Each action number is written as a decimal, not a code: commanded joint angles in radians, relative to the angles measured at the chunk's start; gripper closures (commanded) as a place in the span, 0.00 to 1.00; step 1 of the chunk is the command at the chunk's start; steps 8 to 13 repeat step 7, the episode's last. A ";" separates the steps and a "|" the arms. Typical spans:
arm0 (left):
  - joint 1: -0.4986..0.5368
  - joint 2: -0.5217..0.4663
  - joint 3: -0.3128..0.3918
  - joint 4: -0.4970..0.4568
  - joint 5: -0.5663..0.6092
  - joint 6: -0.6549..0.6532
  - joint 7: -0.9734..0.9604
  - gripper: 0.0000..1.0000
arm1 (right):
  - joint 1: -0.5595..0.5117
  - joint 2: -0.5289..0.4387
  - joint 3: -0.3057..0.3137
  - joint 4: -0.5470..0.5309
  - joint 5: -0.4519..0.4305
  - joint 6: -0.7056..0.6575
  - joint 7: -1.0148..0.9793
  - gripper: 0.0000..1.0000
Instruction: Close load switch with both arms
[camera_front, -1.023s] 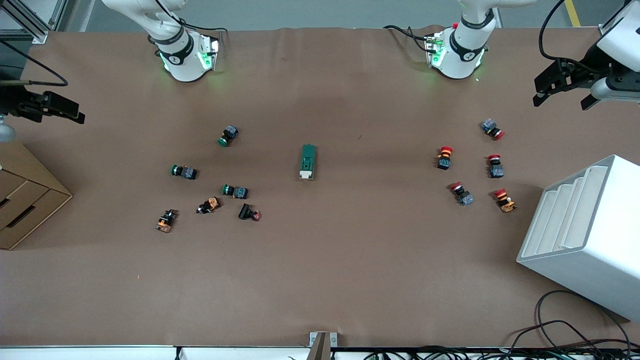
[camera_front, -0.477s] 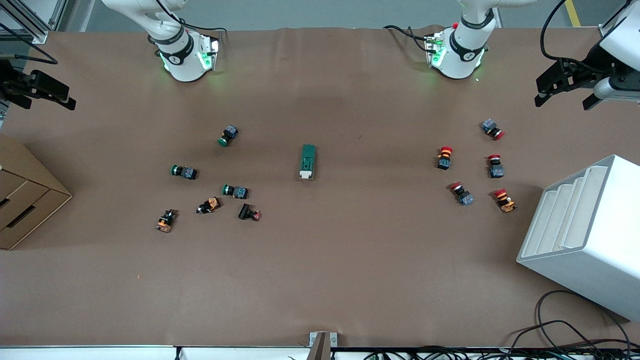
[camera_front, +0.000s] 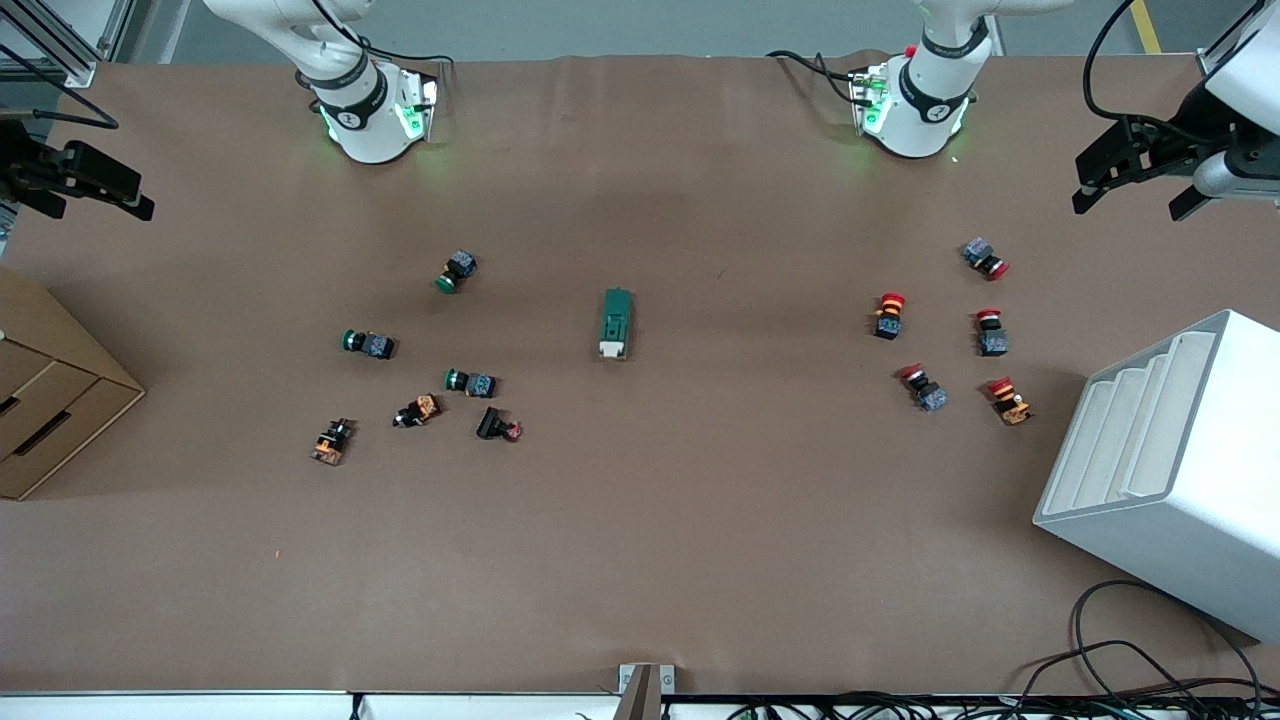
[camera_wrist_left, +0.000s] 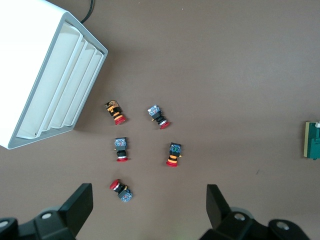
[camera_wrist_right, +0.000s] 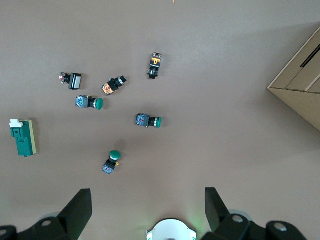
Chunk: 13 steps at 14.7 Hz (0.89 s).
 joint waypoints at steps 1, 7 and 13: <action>0.003 0.013 0.000 0.027 -0.006 -0.003 0.015 0.00 | 0.007 -0.035 -0.002 -0.036 -0.020 0.017 -0.006 0.00; -0.005 0.030 -0.001 0.048 -0.001 -0.009 0.012 0.00 | 0.013 -0.034 -0.001 -0.035 -0.045 0.038 -0.006 0.00; -0.005 0.030 -0.001 0.048 -0.001 -0.009 0.012 0.00 | 0.013 -0.034 -0.001 -0.035 -0.045 0.038 -0.006 0.00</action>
